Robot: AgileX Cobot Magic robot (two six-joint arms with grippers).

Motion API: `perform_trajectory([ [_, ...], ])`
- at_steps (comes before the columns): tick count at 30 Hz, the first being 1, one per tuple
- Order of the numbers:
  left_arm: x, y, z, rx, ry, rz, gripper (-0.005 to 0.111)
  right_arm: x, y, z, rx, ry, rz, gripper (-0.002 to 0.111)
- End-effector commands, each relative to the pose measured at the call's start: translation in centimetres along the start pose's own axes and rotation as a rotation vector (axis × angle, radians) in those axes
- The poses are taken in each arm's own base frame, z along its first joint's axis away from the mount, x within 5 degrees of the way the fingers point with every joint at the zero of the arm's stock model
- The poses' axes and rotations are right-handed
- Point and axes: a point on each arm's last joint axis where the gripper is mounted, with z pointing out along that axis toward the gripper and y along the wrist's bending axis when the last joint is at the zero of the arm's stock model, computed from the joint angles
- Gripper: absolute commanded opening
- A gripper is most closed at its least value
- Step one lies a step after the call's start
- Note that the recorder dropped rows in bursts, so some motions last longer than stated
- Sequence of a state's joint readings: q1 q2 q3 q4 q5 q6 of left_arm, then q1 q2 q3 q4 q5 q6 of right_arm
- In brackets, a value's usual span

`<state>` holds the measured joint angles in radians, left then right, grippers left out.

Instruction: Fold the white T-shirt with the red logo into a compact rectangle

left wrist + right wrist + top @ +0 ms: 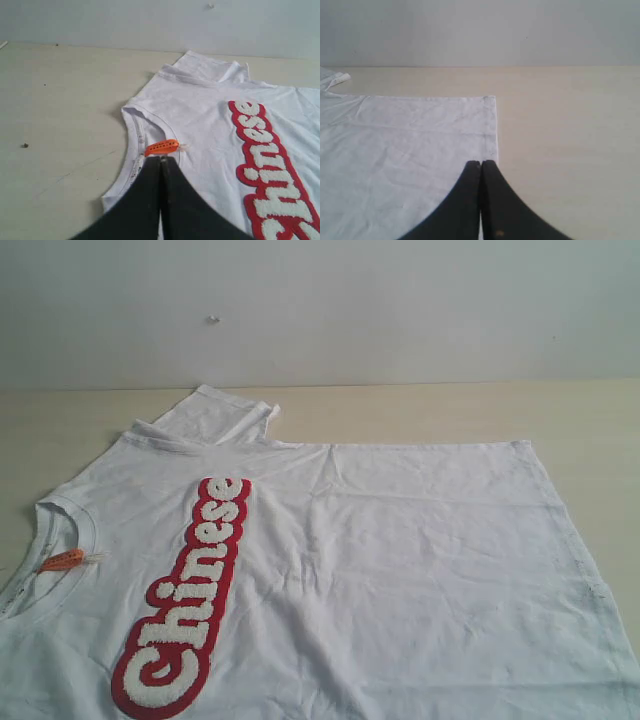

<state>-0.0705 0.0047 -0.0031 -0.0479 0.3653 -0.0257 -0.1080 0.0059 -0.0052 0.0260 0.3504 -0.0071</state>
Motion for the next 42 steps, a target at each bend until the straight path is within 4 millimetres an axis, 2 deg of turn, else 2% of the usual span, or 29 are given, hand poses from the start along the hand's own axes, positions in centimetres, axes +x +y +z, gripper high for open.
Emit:
perform_trajectory([
  [1,-0.02,0.01,0.00,-0.001,-0.013,-0.006,0.000,0.00,-0.03,0.01,0.005,-0.017,0.002,0.000],
  [39,-0.20,0.00,0.00,0.000,-0.033,-0.006,0.000,0.00,-0.03,0.01,0.005,-0.017,0.002,0.000],
  [42,-0.79,-0.20,-0.04,0.029,-0.096,-0.145,0.000,-0.05,-0.06,0.01,0.008,-0.022,0.000,0.000],
])
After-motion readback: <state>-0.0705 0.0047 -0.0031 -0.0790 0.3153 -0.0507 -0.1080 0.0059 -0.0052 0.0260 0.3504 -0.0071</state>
